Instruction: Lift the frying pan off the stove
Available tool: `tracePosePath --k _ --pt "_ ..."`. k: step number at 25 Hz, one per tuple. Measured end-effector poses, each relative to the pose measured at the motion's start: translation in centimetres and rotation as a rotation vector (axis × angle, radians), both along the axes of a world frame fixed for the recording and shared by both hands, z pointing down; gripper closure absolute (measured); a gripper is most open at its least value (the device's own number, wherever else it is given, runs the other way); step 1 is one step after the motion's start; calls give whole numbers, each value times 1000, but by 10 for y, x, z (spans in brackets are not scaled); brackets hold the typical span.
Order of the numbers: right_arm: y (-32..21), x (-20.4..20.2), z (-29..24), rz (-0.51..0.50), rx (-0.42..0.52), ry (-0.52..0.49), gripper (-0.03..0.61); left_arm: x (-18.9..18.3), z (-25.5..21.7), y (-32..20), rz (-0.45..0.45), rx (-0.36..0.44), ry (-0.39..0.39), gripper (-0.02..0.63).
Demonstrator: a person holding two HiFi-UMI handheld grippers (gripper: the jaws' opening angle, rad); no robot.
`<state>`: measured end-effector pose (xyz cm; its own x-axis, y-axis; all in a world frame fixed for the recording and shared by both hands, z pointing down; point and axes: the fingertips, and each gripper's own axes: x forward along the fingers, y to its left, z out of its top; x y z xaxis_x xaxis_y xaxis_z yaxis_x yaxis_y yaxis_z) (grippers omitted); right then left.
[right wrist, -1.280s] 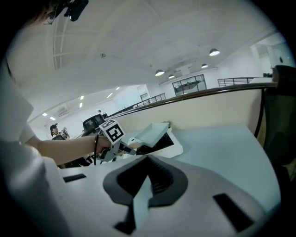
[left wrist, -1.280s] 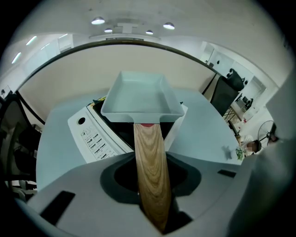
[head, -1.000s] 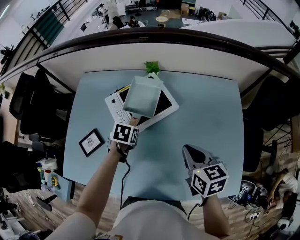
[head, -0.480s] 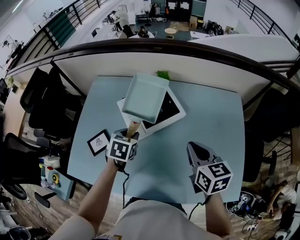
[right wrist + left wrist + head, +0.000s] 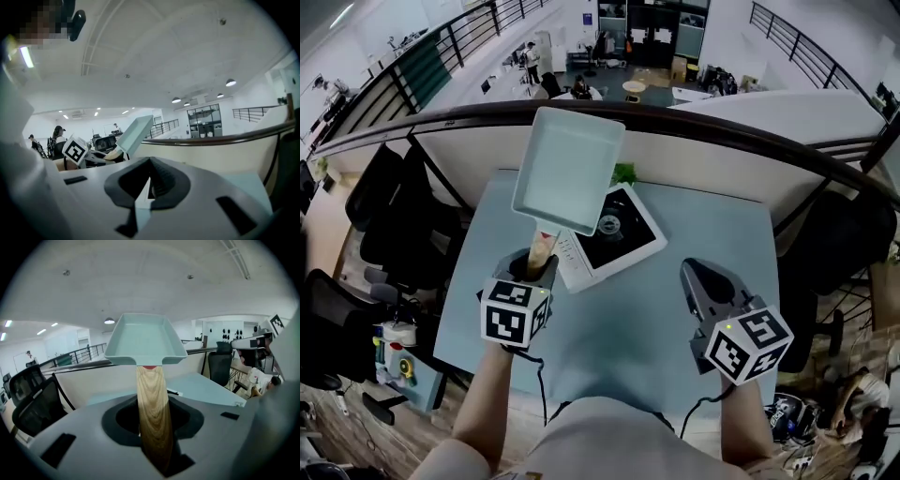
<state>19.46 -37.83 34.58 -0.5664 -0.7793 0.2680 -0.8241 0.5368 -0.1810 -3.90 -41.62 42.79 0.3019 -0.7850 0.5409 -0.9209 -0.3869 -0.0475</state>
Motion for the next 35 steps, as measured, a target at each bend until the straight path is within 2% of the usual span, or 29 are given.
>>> tracePosePath --k 4,10,14,19,24,29,33,35 --pt "4 1 -42 16 91 -12 575 -7 -41 7 0 107 -44 492" --pt "21 9 -92 54 222 34 575 -13 -98 24 -12 262 -22 492" --pt "36 19 -118 76 280 0 575 -17 -130 41 -21 354 16 492" --pt "57 27 -137 96 329 -10 575 -24 -155 65 -34 436 22 492" --pt "76 29 -139 115 345 -8 575 -30 -161 88 -34 459 48 492" --pt "89 25 -131 99 322 11 575 -39 -152 105 -37 436 29 492" --pt "94 16 -110 63 284 86 575 -42 -138 115 -49 406 39 492" --pt "93 14 -102 57 262 92 575 -44 -132 117 -57 390 37 492"
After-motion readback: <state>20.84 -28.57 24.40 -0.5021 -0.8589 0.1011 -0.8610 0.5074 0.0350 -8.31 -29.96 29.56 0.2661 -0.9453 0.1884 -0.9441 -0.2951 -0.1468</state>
